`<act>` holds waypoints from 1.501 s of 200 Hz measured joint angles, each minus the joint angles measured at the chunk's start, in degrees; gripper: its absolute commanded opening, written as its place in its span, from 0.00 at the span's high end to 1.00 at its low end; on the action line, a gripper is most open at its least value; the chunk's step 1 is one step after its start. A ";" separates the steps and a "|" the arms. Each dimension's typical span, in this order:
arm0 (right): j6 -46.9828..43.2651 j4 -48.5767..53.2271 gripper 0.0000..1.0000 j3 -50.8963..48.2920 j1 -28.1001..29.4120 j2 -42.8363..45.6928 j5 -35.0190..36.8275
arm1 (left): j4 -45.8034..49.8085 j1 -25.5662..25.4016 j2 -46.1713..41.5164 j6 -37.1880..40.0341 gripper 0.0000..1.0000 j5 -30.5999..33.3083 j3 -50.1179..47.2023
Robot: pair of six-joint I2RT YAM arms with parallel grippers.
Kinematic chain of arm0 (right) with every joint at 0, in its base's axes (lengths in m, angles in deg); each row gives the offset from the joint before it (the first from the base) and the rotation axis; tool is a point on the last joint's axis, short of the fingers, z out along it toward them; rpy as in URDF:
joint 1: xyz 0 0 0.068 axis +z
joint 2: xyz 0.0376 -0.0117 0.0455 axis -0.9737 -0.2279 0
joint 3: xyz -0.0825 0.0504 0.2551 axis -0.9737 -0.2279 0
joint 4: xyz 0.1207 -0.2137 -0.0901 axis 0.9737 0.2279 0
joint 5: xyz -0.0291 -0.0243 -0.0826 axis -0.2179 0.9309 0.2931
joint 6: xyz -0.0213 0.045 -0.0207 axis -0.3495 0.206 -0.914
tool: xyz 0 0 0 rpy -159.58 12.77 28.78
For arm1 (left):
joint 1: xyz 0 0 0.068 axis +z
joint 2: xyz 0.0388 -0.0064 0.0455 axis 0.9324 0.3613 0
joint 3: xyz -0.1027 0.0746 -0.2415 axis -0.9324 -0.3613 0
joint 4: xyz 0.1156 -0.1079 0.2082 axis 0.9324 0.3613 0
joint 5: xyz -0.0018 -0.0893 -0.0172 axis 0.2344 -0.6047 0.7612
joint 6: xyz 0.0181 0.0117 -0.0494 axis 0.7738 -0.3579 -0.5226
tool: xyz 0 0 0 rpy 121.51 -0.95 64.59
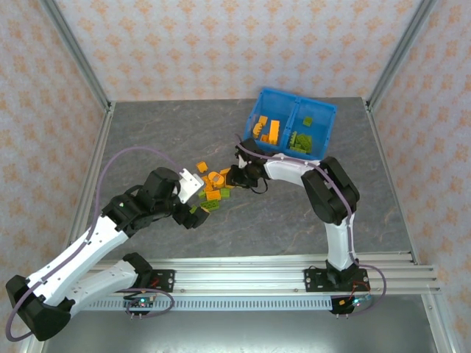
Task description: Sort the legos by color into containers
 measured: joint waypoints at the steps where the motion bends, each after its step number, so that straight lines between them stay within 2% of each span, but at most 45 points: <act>1: -0.02 0.02 0.77 0.00 0.00 0.00 0.09 | 0.00 0.00 0.00 0.00 0.00 0.00 0.02; 31: -0.13 0.81 0.80 -0.39 0.13 2.67 3.85 | 0.00 0.00 0.04 0.24 0.00 -0.13 0.00; 68: -1.40 2.45 0.80 -0.28 -0.68 12.70 11.32 | -0.02 0.00 -0.15 1.07 0.00 -2.10 0.00; 99: -4.85 4.20 0.80 8.09 -5.49 14.36 19.54 | -0.17 0.00 -1.92 1.09 0.00 -3.04 -0.11; 120: -6.80 4.94 0.80 16.76 -10.91 9.60 23.89 | -0.20 0.00 -3.08 1.07 0.00 -3.04 -0.15; 142: -8.46 6.45 0.79 27.76 -15.50 0.37 27.30 | -0.20 0.00 -3.37 1.05 0.00 -3.02 -0.15; 177: -9.35 11.58 0.75 45.38 -18.80 -15.74 29.66 | -0.17 0.00 -3.41 1.05 0.00 -2.97 -0.39; 203: -9.97 15.54 0.66 54.38 -19.43 -23.96 29.66 | -0.17 0.00 -3.56 1.05 0.00 -2.86 -0.42; 226: -10.60 19.45 0.49 60.06 -19.41 -27.21 29.53 | -0.17 0.00 -3.98 1.05 0.00 -2.56 -0.42; 235: -10.54 20.39 0.45 61.11 -19.32 -27.28 29.51 | -0.20 0.00 -4.04 1.05 0.00 -2.54 -0.42; 272: -10.88 21.70 0.45 60.08 -19.30 -23.80 29.49 | -0.17 0.00 -4.04 1.03 0.00 -1.84 -0.42; 285: -11.17 21.05 0.45 55.01 -19.21 -19.30 28.76 | -0.20 0.00 -4.04 1.03 0.00 -0.90 -0.42; 300: -11.74 18.93 0.45 44.41 -18.86 -11.13 26.53 | -0.17 0.00 -4.07 0.98 0.00 0.35 -0.42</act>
